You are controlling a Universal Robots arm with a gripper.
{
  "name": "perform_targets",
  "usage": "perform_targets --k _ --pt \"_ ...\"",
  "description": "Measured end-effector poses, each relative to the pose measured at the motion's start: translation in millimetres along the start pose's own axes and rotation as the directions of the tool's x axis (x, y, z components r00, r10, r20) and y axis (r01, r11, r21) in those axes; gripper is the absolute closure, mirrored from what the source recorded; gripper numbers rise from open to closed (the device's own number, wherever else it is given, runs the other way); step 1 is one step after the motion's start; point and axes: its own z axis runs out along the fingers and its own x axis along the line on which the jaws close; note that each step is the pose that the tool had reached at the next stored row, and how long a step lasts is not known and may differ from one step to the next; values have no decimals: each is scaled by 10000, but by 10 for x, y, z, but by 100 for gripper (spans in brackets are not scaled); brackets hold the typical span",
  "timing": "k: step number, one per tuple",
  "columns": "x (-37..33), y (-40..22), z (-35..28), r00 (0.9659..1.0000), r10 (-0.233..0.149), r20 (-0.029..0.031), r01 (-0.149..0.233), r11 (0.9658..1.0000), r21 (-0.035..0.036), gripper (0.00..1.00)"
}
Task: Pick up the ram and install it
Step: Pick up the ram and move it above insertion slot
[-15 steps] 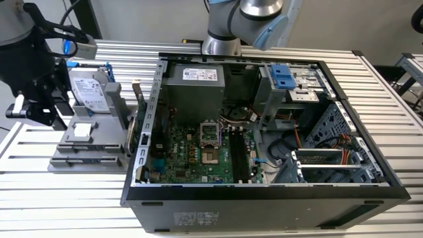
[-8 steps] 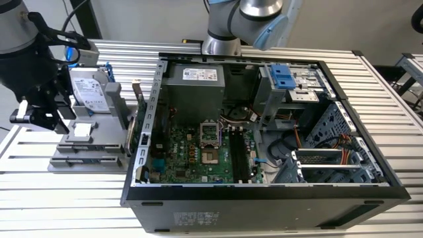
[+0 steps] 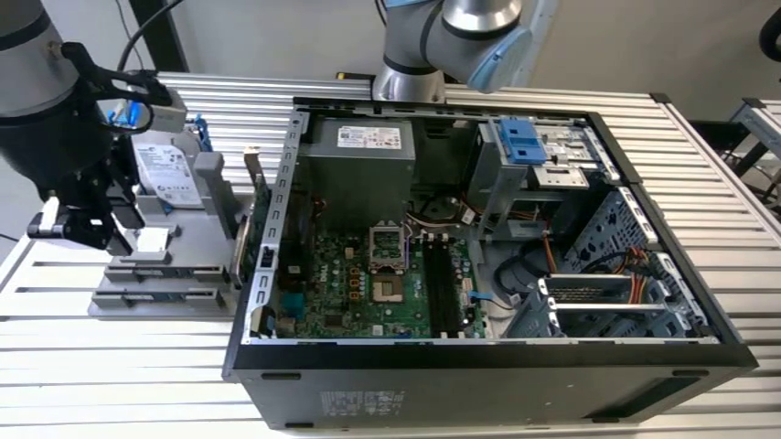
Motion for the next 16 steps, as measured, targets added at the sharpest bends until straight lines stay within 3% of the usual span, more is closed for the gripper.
perform_targets --k 16 --pt "36 -14 210 10000 31 -14 -31 10000 0 0"
